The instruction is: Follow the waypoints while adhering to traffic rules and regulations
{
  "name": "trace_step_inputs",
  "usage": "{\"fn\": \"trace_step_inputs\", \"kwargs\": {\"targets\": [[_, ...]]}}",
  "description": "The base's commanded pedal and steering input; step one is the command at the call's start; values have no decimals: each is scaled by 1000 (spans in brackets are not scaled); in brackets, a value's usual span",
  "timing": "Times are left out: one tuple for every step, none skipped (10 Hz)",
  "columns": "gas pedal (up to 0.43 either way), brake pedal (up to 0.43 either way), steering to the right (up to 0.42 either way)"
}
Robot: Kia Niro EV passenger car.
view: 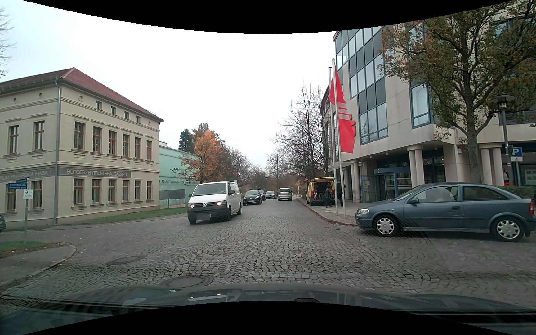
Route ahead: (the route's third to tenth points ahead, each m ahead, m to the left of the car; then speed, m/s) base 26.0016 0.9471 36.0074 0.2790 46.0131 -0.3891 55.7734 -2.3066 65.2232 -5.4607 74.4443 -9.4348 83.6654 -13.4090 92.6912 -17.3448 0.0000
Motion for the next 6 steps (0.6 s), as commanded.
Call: {"fn": "trace_step_inputs", "kwargs": {"targets": [[0,372,26],[0,372,26],[0,372,26],[0,372,26],[0,372,26],[0,366,26]]}}
